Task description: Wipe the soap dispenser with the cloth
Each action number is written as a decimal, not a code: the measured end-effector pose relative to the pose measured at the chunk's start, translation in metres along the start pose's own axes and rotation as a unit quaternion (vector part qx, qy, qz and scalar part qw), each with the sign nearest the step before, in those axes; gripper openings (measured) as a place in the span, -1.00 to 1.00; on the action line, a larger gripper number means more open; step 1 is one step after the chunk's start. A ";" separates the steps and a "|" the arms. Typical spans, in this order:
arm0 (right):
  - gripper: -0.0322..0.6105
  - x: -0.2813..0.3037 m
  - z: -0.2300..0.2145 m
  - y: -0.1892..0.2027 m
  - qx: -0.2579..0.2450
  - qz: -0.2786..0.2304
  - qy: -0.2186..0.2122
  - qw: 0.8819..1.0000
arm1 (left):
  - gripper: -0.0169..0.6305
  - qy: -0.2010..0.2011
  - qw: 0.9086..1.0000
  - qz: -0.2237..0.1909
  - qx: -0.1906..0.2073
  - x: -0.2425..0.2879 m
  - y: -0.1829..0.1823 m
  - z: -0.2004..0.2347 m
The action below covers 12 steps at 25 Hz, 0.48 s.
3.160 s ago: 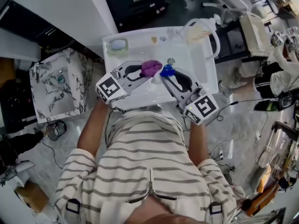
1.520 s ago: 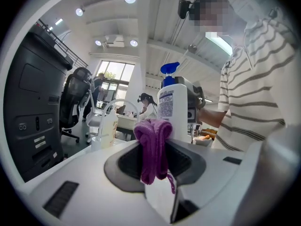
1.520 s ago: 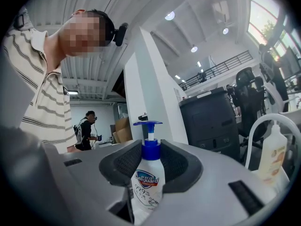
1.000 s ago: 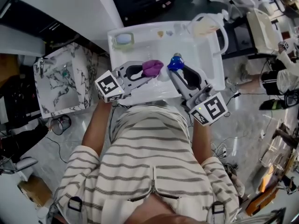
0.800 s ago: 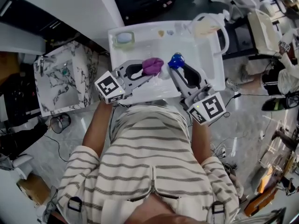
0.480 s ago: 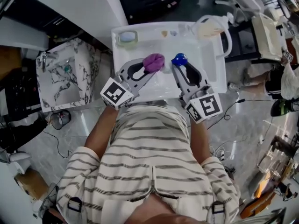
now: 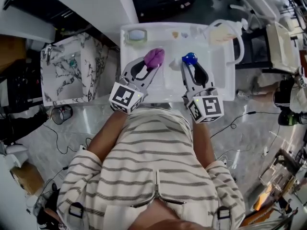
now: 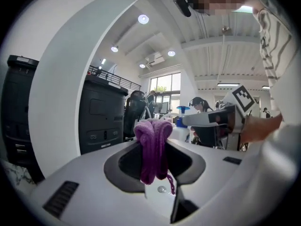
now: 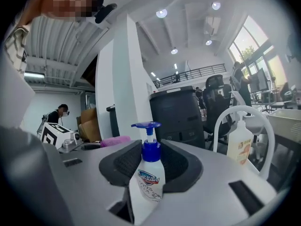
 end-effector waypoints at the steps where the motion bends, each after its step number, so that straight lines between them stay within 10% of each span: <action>1: -0.48 0.001 -0.002 0.002 0.001 0.001 0.004 1.000 | -0.59 -0.008 1.000 0.001 0.001 0.000 0.000 0.001; 12: -0.48 0.031 -0.031 0.027 0.010 0.015 0.041 0.999 | -0.59 -0.077 0.997 0.011 0.013 0.011 0.004 0.009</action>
Point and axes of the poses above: the fingertips, and each gripper's own axes: x forward along the fingers, z to its left, y out of its underside, the point moved 3 cm from there along -x, backward along the fingers, and after that the axes turned 4 degrees about z, right-handed, at the moved point
